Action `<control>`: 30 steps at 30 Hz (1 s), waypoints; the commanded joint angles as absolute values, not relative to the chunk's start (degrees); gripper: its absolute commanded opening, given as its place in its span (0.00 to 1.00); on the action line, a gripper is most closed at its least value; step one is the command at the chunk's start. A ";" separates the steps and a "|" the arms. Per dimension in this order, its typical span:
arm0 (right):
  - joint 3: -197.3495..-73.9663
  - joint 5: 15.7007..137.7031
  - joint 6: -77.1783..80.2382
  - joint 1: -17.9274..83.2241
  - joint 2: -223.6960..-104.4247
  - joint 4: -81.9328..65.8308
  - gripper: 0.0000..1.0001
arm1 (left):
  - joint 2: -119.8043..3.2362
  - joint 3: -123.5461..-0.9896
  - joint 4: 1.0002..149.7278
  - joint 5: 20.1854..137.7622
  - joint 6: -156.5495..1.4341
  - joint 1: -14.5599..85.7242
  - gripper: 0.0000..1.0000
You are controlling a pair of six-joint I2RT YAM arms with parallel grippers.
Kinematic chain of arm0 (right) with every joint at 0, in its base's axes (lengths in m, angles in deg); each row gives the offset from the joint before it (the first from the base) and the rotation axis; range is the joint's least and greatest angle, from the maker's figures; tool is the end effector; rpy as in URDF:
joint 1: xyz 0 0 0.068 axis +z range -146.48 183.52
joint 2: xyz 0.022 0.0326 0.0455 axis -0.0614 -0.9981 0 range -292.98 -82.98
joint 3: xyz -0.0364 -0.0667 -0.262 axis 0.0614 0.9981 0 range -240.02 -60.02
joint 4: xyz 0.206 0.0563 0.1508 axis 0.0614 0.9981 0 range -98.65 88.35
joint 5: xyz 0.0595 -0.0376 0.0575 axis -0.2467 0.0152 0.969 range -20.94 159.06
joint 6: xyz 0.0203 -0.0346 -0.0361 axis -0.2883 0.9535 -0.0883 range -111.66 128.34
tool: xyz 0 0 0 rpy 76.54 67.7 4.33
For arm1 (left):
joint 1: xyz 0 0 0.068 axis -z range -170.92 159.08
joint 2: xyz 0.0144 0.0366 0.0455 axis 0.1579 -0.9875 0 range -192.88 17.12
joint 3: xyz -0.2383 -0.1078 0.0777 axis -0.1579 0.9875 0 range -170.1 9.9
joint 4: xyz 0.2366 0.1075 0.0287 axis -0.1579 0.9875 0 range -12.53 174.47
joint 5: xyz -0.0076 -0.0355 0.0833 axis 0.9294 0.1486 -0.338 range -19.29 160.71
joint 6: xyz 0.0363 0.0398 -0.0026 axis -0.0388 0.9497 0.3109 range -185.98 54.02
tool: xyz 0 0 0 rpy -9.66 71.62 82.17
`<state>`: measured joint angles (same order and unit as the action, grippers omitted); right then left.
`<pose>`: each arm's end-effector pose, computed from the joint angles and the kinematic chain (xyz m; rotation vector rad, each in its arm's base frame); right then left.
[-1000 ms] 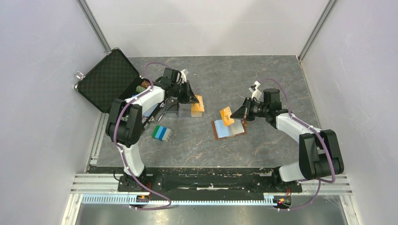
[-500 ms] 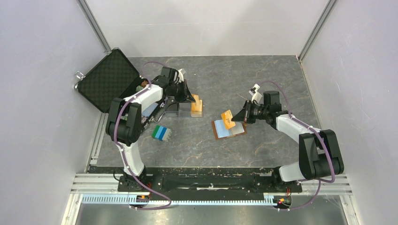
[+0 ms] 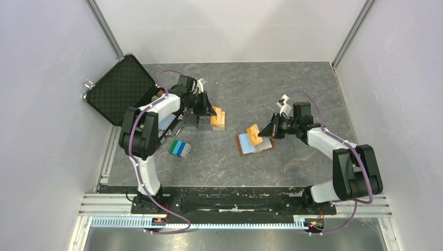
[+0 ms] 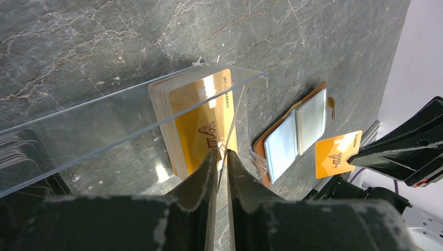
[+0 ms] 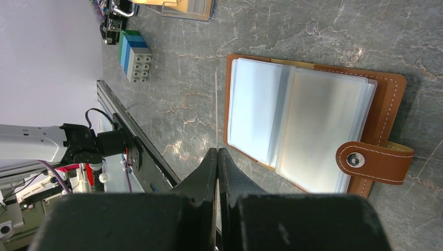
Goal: Put the credit cards into the card holder
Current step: Place the credit card in the storage box.
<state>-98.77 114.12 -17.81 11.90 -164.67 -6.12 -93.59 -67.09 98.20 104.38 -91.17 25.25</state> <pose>0.2649 0.0646 0.1810 -0.0312 2.3866 1.2179 0.3889 -0.1333 0.1901 0.0465 2.5930 -1.0229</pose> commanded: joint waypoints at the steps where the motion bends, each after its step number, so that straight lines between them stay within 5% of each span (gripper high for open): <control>1: -98.34 113.23 -16.31 11.60 -163.60 -5.68 0.00 | -94.72 -68.43 99.07 105.74 -88.28 26.34 0.18; 4: -98.43 112.59 -15.34 11.61 -163.36 -4.37 0.00 | -94.70 -68.84 100.35 103.90 -87.25 27.39 0.21; 8: -98.92 111.53 -13.88 11.60 -163.16 -2.65 0.00 | -94.44 -72.04 106.11 96.20 -83.93 29.53 0.43; 15: -100.42 110.73 -12.15 11.60 -163.45 -0.63 0.00 | -90.98 -75.59 112.04 80.55 -81.41 32.82 0.61; 24: -100.98 110.37 -10.35 11.58 -164.30 0.76 0.00 | -85.38 -76.06 115.44 79.52 -81.65 37.32 0.60; 30: -102.26 110.50 -11.36 11.15 -165.96 0.51 0.00 | -84.82 -72.98 115.44 80.10 -83.63 47.27 0.49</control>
